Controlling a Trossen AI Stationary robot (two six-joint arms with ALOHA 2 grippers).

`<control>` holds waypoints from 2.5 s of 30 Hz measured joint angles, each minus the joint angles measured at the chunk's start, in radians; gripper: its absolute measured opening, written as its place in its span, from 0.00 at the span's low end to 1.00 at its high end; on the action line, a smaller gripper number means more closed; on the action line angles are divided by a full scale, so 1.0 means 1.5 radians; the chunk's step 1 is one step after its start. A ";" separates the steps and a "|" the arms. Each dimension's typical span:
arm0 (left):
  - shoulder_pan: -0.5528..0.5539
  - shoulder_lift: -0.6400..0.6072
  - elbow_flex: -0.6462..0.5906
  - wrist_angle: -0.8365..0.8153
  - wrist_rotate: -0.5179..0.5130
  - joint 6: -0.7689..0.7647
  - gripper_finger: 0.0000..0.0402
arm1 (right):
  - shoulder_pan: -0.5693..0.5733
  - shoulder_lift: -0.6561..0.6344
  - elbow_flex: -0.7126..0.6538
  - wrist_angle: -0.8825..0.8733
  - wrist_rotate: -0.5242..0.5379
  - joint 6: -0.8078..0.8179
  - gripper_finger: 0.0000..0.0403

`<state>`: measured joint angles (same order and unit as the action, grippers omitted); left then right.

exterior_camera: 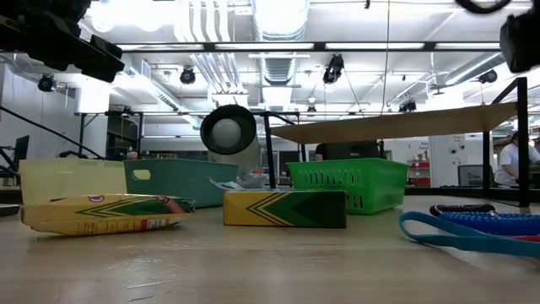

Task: Pick & Place Office Desk Supplies
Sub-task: Put the green rubber band into the green bin

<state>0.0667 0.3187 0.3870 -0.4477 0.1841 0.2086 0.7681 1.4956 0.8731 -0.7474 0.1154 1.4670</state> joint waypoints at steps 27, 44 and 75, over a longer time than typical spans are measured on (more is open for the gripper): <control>0.000 0.000 0.000 0.000 0.000 0.000 0.41 | 0.000 0.000 -0.111 0.089 0.012 -0.020 0.32; 0.000 0.000 0.000 0.000 0.000 0.000 0.41 | 0.000 0.000 -0.111 0.091 0.010 -0.020 0.03; 0.000 0.000 0.000 0.000 0.000 0.000 0.41 | 0.000 -0.010 -0.018 0.096 0.258 -0.278 0.02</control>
<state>0.0668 0.3183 0.3870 -0.4480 0.1841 0.2085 0.7677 1.4807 0.8455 -0.6037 0.5020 1.0505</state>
